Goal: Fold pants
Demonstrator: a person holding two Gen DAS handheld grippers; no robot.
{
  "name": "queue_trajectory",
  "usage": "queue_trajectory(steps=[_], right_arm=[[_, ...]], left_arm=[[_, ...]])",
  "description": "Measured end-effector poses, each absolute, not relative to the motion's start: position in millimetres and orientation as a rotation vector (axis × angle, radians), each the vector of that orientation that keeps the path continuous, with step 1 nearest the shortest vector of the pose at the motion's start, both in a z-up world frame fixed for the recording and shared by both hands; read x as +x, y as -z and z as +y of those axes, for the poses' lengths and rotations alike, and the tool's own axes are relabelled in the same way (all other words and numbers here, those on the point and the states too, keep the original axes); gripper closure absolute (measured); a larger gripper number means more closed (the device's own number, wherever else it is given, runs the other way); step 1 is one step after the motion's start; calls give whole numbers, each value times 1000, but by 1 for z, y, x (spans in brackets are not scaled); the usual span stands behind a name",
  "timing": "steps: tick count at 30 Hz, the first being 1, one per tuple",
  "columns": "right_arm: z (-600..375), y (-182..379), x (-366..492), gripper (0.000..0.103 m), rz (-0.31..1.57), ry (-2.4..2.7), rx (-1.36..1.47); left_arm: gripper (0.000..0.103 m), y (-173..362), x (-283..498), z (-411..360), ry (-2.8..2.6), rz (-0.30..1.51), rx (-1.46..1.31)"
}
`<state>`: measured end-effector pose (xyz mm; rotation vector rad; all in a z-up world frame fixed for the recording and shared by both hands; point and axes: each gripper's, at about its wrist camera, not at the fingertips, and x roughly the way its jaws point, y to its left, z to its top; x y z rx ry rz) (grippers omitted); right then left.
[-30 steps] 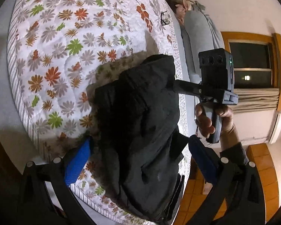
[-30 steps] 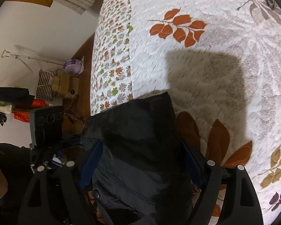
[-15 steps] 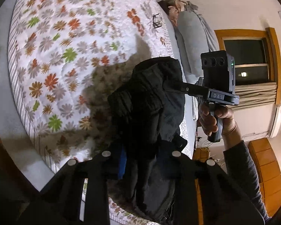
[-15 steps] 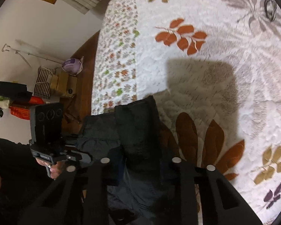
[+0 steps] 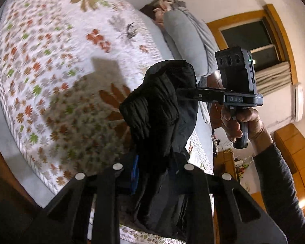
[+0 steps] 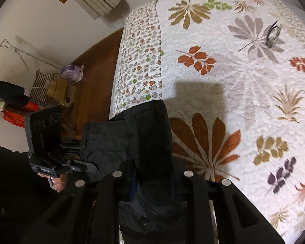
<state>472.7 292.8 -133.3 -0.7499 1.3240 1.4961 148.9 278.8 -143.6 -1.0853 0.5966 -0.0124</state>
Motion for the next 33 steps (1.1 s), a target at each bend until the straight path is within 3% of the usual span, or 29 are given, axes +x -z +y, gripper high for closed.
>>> queue_trajectory(steps=[20,33], right_arm=[[186,49,456,79,1174,-1427,-655],[71,11,448,79,1071,-1389,-511]], left_arm=[[83,73,154,211,141,558,-908],[83,21,160,122,229,559,-699]])
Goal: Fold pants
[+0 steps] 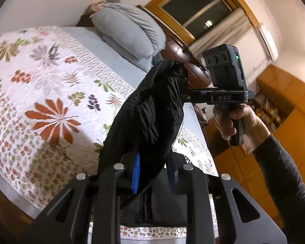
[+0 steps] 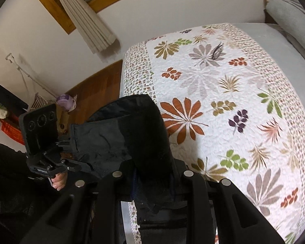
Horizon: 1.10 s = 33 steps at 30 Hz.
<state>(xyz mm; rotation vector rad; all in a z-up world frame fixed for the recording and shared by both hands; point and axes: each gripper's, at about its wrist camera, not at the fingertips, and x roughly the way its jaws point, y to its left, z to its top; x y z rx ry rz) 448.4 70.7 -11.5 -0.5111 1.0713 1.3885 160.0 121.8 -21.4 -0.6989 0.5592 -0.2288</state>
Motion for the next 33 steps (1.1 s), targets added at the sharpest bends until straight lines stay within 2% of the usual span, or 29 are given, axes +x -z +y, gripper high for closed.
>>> queue_trajectory(steps=[13,23,33], right_arm=[[-58,23,449,79,946,-1393,-359],[-145,63,455,79,850,-1428,-261],[-189,96,454,79,797,-1435,-207]], left_arm=[[83,4,177,5,264,597,-414],[83,17,186,-78,265,645,-197],[83,35,188,-129,263,682,-53]])
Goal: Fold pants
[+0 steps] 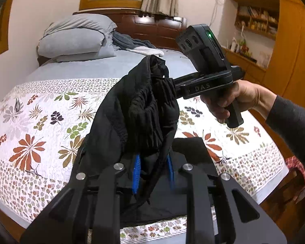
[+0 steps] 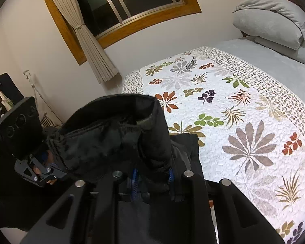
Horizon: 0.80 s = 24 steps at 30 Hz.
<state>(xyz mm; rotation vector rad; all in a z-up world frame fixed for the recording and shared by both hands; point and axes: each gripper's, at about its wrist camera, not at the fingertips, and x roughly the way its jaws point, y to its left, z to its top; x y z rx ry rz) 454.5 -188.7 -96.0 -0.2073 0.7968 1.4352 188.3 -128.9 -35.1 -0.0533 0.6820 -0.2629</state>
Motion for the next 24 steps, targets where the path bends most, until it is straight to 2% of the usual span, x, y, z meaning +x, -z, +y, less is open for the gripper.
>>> queue_trajectory(steps=[24], right_arm=[[-272,154,442,78,840,-1350,-236]], left_arm=[[83,88,190,-227,339,801,196]])
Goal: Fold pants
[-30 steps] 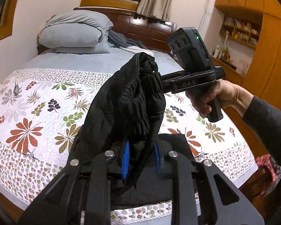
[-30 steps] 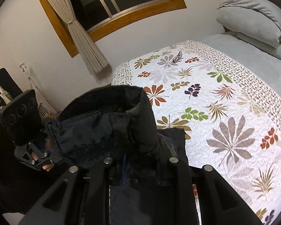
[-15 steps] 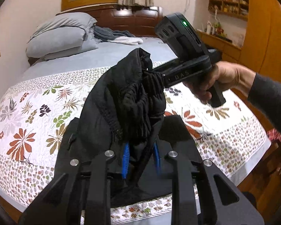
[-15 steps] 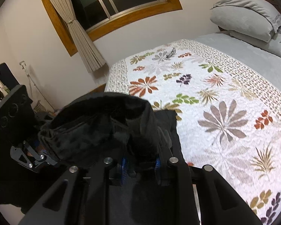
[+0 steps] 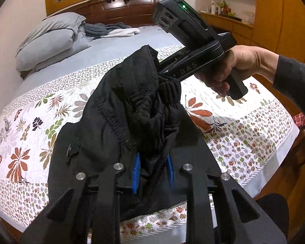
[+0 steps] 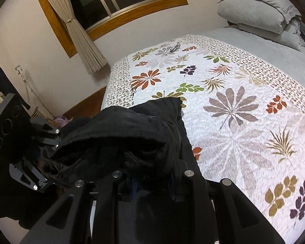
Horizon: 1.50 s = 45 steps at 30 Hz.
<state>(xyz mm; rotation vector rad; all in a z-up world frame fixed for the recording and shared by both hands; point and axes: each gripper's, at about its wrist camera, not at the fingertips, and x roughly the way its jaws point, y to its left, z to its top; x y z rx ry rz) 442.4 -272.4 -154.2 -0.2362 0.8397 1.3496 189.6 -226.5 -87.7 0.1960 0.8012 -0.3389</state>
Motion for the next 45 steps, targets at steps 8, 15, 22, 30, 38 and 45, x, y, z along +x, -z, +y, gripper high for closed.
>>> queue_trajectory(steps=[8,15,22,30,38,45], right_arm=[[-296,165,436,78,831,-1333,-225],[-313,182,431,77,832,-1312,-218],[-327,196,429,75,841,-1285,-223],[-346,212,428,72,854,-1227,-233],[-364,230,430,72,884,-1136,-233],[-382,235,439,72,887,-1027,-165]], left_arm=[[83,96,185,-249,372,835,270],[83,112,185,-271,403,893,373],[83,124,186,-285,428,939,427],[83,135,187,-290,459,994,437],[82,145,189,-292,479,1030,430],[81,149,189,-288,498,1038,416]])
